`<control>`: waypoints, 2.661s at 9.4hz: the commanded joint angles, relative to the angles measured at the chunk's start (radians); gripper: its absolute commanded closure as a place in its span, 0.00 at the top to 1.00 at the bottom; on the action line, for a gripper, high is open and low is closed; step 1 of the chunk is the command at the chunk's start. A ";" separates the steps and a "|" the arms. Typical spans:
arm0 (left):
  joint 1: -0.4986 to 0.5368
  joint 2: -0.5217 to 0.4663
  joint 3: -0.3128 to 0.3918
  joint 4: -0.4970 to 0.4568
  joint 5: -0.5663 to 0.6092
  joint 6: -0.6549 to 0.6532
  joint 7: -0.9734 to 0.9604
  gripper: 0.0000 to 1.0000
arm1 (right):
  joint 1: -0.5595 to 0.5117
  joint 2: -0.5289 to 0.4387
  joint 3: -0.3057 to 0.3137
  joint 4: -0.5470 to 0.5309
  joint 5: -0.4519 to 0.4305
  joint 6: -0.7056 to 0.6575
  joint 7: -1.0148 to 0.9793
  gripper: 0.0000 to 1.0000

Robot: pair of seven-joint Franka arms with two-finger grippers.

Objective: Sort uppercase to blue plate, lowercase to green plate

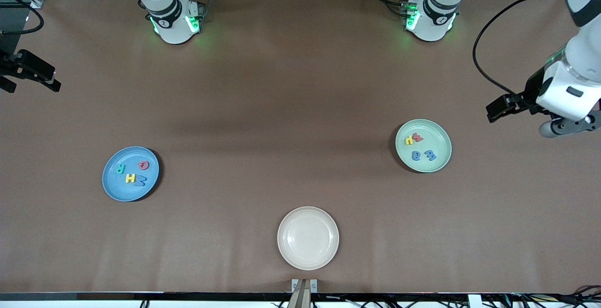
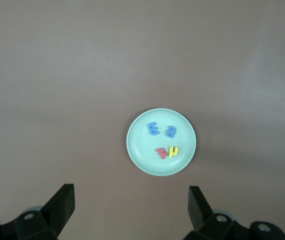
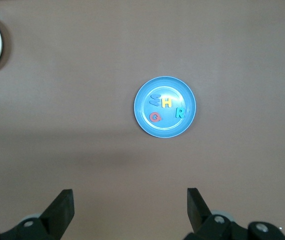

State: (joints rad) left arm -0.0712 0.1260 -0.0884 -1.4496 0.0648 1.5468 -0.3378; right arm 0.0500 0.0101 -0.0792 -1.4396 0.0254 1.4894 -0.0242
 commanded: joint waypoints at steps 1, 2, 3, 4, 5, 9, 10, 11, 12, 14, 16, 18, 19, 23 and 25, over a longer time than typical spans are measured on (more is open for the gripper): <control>0.028 -0.017 0.006 0.021 -0.022 -0.048 0.009 1.00 | 0.010 -0.001 -0.007 0.004 -0.007 -0.006 0.018 1.00; 0.028 -0.017 0.006 0.023 -0.028 -0.047 0.006 1.00 | 0.010 -0.001 -0.007 0.004 -0.007 -0.006 0.018 1.00; 0.028 -0.016 0.006 0.023 -0.080 -0.045 -0.089 1.00 | 0.010 -0.001 -0.007 0.004 -0.009 -0.006 0.018 1.00; 0.028 -0.013 0.003 0.023 -0.104 -0.043 -0.180 1.00 | 0.008 -0.001 -0.007 0.004 -0.009 -0.006 0.018 1.00; 0.028 -0.012 0.006 0.023 -0.105 -0.043 -0.176 1.00 | 0.008 -0.001 -0.007 0.004 -0.009 -0.006 0.018 1.00; 0.031 -0.012 0.053 0.058 -0.103 -0.043 0.000 1.00 | 0.008 -0.001 -0.007 0.004 -0.009 -0.001 0.018 1.00; 0.031 -0.014 0.055 0.060 -0.103 -0.047 0.020 1.00 | 0.008 -0.001 -0.007 0.004 -0.009 -0.001 0.018 1.00; 0.030 -0.017 0.053 0.058 -0.099 -0.048 0.020 1.00 | 0.008 -0.001 -0.008 0.004 -0.009 -0.001 0.018 1.00; 0.028 -0.028 0.053 0.058 -0.100 -0.069 0.022 1.00 | 0.008 -0.001 -0.008 0.004 -0.009 -0.001 0.018 1.00; 0.028 -0.069 0.059 0.057 -0.102 -0.093 0.025 1.00 | 0.008 -0.001 -0.008 0.004 -0.009 -0.001 0.018 1.00; 0.019 -0.136 0.043 -0.035 -0.100 -0.096 0.049 1.00 | 0.005 -0.001 -0.010 0.004 -0.009 0.000 0.018 1.00; 0.018 -0.146 0.038 -0.052 -0.100 -0.097 0.092 1.00 | 0.005 -0.002 -0.010 0.004 -0.009 0.000 0.018 1.00; 0.019 -0.146 0.038 -0.064 -0.100 -0.097 0.123 1.00 | 0.005 -0.001 -0.010 0.004 -0.009 0.000 0.018 1.00; 0.017 -0.146 0.038 -0.071 -0.100 -0.097 0.125 1.00 | 0.005 -0.002 -0.011 0.004 -0.009 -0.003 0.018 1.00; 0.016 -0.143 0.038 -0.071 -0.094 -0.096 0.129 1.00 | 0.007 -0.002 -0.011 0.004 -0.009 -0.001 0.018 1.00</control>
State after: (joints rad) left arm -0.0564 0.0030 -0.0521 -1.5011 -0.0161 1.4466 -0.2348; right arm 0.0498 0.0103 -0.0858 -1.4396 0.0254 1.4907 -0.0231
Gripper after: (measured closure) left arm 0.000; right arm 0.000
